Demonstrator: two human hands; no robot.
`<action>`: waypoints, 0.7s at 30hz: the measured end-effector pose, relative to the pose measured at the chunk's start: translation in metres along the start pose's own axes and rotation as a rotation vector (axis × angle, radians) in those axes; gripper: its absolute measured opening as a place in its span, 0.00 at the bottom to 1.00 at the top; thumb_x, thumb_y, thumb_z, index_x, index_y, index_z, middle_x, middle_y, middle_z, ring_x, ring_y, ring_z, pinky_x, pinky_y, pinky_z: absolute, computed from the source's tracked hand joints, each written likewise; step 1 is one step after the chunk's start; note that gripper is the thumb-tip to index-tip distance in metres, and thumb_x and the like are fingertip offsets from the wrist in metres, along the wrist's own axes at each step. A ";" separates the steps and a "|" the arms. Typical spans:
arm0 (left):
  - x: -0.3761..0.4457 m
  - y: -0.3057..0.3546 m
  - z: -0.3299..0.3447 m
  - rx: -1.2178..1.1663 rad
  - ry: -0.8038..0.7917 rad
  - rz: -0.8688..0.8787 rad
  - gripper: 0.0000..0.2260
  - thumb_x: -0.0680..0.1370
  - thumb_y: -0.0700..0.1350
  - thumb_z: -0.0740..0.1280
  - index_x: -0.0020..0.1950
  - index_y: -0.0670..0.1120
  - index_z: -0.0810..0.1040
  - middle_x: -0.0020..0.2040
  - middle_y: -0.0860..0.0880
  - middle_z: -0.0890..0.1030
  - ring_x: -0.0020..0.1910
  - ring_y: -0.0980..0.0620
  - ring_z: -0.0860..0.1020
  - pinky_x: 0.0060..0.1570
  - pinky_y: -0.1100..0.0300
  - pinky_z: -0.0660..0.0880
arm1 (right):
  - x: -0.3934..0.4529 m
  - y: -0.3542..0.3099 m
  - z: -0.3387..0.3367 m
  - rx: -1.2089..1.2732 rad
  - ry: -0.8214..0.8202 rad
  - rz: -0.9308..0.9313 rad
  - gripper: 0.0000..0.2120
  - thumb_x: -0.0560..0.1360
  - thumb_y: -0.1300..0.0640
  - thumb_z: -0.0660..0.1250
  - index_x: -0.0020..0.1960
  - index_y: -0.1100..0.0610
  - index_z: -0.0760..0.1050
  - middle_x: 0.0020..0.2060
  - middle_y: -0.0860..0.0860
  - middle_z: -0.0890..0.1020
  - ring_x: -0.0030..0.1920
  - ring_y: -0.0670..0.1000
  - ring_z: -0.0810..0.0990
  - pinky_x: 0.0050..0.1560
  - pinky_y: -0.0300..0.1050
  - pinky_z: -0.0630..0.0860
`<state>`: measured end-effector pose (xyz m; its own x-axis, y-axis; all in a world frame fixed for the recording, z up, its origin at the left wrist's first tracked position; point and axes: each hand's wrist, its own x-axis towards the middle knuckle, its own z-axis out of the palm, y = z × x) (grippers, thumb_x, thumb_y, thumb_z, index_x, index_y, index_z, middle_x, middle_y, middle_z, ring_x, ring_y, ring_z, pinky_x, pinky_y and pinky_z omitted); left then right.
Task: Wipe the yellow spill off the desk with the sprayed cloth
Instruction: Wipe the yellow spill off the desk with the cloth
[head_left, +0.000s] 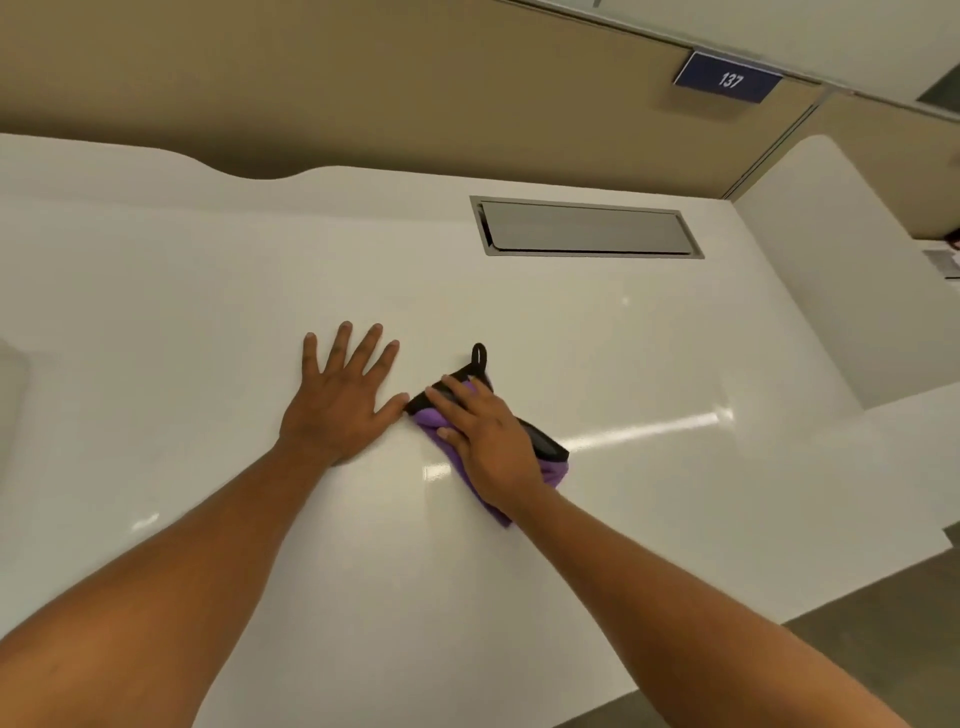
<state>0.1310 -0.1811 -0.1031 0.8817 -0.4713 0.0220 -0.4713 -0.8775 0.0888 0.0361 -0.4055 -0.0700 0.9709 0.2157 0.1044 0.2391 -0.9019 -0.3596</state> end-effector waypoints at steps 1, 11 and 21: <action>-0.001 0.000 -0.002 0.004 -0.011 0.005 0.36 0.83 0.67 0.44 0.87 0.51 0.57 0.88 0.46 0.57 0.86 0.36 0.56 0.81 0.29 0.48 | -0.016 -0.006 0.000 0.005 -0.001 0.014 0.21 0.87 0.51 0.60 0.79 0.49 0.70 0.79 0.47 0.71 0.79 0.52 0.63 0.78 0.32 0.43; 0.016 0.009 -0.037 0.062 -0.346 -0.086 0.34 0.85 0.67 0.45 0.87 0.55 0.41 0.89 0.52 0.40 0.88 0.42 0.41 0.81 0.30 0.37 | -0.103 -0.033 -0.013 0.025 -0.033 0.032 0.19 0.85 0.56 0.66 0.76 0.49 0.75 0.76 0.47 0.74 0.79 0.55 0.69 0.79 0.48 0.61; -0.108 0.098 -0.071 -0.747 0.026 -0.365 0.23 0.87 0.51 0.63 0.83 0.52 0.67 0.84 0.53 0.64 0.83 0.52 0.63 0.81 0.56 0.62 | -0.089 -0.017 -0.057 0.887 0.068 0.428 0.21 0.86 0.62 0.61 0.69 0.39 0.78 0.70 0.37 0.80 0.71 0.36 0.75 0.74 0.36 0.69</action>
<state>-0.0090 -0.2103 -0.0257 0.9808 -0.1585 -0.1139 -0.0250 -0.6809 0.7320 -0.0550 -0.4306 -0.0204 0.9819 -0.1103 -0.1540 -0.1797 -0.2851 -0.9415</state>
